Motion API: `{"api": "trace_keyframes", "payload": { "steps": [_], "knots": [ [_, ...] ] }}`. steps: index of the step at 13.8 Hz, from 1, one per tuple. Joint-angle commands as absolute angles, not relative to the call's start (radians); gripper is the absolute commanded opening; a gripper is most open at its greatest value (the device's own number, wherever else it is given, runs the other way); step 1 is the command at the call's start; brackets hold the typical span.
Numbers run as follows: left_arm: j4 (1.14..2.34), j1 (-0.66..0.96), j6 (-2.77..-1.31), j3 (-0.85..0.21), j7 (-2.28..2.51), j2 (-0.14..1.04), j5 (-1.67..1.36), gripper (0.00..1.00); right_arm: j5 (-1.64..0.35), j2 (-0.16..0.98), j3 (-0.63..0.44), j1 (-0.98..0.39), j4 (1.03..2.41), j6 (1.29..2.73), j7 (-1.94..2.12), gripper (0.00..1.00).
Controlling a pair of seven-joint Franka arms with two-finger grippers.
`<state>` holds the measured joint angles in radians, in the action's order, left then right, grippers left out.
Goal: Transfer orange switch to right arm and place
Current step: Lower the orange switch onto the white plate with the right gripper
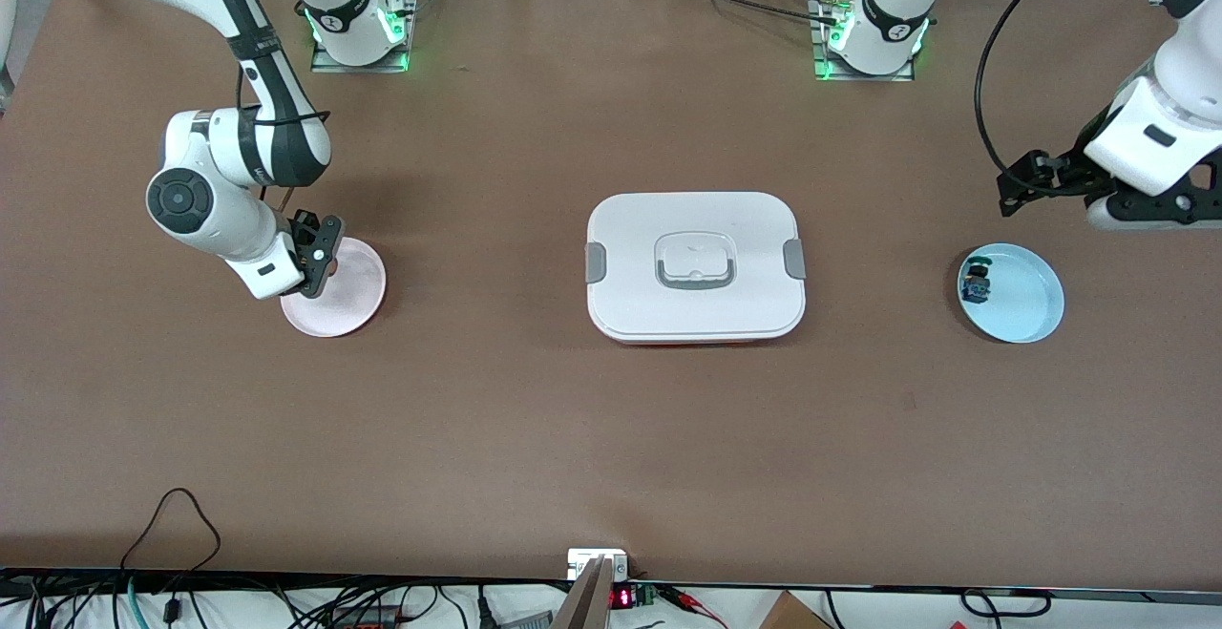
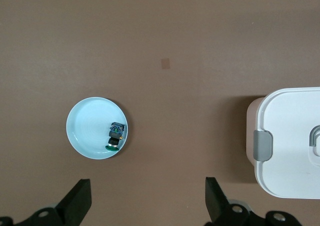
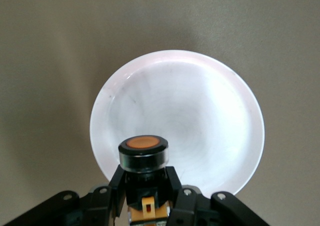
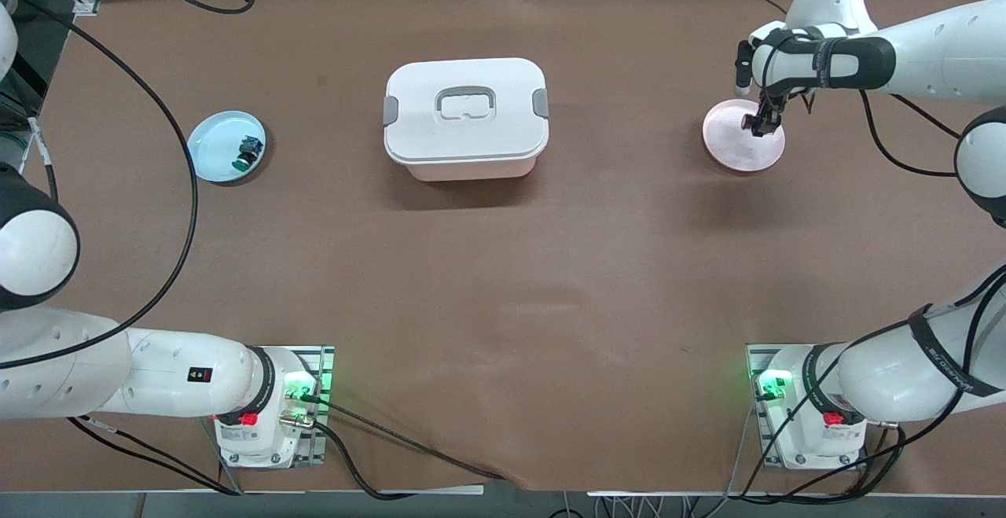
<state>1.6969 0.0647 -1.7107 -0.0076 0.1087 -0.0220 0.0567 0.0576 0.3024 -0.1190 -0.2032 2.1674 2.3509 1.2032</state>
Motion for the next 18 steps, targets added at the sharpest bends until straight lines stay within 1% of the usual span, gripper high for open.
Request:
{"api": "trace_keyframes", "payload": {
  "steps": [1,3,4,5,6,8,9,10,12,13,16,18],
  "knots": [
    [1.71,0.074,-1.733,-0.009,0.114,-0.051,0.043,1.0,0.071,0.33,-0.118,-0.204,2.189,2.443,1.271,0.01],
    [1.709,0.02,-1.72,-0.035,0.109,-0.051,0.048,1.0,0.071,0.347,-0.118,-0.204,2.189,2.467,1.299,0.01],
    [1.712,-0.024,-1.718,-0.07,0.109,-0.051,0.041,1.0,0.071,0.354,-0.117,-0.204,2.189,2.477,1.304,0.01],
    [1.713,-0.031,-1.72,-0.069,0.109,-0.049,0.038,1.0,0.071,0.362,-0.117,-0.204,2.197,2.5,1.308,0.01],
    [1.715,-0.017,-1.72,-0.058,0.117,-0.054,0.038,1.0,0.071,0.367,-0.117,-0.204,2.209,2.526,1.308,0.01],
    [1.721,0.078,-1.72,0.038,0.117,-0.058,0.038,1.0,0.071,0.377,-0.117,-0.204,2.238,2.583,1.308,0.02],
    [1.721,0.089,-1.721,0.046,0.111,-0.058,0.04,1.0,0.071,0.383,-0.117,-0.203,2.24,2.594,1.31,0.02],
    [1.721,0.089,-1.721,0.046,0.11,-0.058,0.041,1.0,0.071,0.387,-0.117,-0.202,2.24,2.595,1.31,0.08],
    [1.723,0.086,-1.718,0.044,0.11,-0.06,0.041,1.0,0.058,0.384,-0.117,-0.203,2.241,2.582,1.282,0.97],
    [1.721,0.086,-1.715,0.04,0.112,-0.061,0.043,1.0,0.054,0.374,-0.117,-0.202,2.24,2.563,1.279,1.0],
    [1.726,0.063,-1.712,0.005,0.118,-0.067,0.041,1.0,0.051,0.316,-0.115,-0.202,2.23,2.51,1.279,1.0],
    [1.736,0.063,-1.712,-0.005,0.118,-0.08,0.041,1.0,0.048,0.284,-0.114,-0.207,2.194,2.446,1.279,1.0]
  ]
}}
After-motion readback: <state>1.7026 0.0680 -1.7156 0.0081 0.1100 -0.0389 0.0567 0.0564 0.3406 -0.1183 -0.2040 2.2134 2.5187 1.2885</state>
